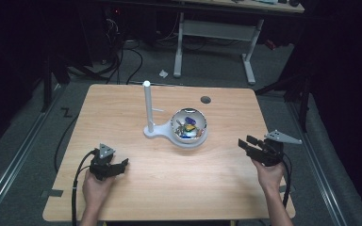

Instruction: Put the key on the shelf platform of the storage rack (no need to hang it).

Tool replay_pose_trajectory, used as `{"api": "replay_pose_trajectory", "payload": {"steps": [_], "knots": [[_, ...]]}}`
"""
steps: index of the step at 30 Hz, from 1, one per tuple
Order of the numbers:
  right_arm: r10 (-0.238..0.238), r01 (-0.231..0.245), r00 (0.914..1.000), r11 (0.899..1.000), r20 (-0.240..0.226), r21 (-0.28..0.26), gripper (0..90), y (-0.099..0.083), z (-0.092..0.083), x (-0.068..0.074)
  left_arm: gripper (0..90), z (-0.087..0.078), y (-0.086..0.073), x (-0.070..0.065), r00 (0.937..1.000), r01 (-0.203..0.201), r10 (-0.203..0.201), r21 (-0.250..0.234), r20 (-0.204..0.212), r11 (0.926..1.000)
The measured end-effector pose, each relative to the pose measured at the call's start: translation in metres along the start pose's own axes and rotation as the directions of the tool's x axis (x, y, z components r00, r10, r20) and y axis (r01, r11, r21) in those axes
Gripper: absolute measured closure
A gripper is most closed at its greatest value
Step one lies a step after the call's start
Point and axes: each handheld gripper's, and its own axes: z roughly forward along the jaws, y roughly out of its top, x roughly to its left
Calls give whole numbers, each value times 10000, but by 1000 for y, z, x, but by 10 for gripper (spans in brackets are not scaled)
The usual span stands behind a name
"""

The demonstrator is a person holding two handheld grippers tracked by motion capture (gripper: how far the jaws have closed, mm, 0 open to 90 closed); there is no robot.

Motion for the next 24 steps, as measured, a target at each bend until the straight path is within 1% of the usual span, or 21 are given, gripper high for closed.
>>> {"api": "replay_pose_trajectory", "payload": {"steps": [4, 14, 19, 22, 23, 24], "knots": [[101, -102, 9999, 9999, 46, 19, 517, -9, 4, 0, 306, 0, 0, 0, 10000, 5, -5, 3, -2, 10000], [125, -137, 9997, 9983, 213, 566, 510, -30, 19, 4, 306, 0, 0, 0, 10000, -16, 16, -1, 5, 10000], [-10, -12, 9997, 9963, 262, 854, 508, -38, 26, 5, 307, 0, 0, 0, 10000, 1, -1, -3, -7, 10000], [-47, 7, 9993, 9944, 374, 1059, 508, -43, 30, 6, 307, 0, 0, 0, 10000, -2, 2, -4, -4, 10000], [-88, 45, 9992, 9941, 395, 1086, 505, -45, 32, 6, 307, 0, 0, 0, 10000, -5, 5, -3, -3, 10000], [-259, 197, 9983, 9930, 522, 1161, 499, -46, 33, 7, 307, 0, 0, 0, 10000, 10, -10, -3, -11, 10000]]}}
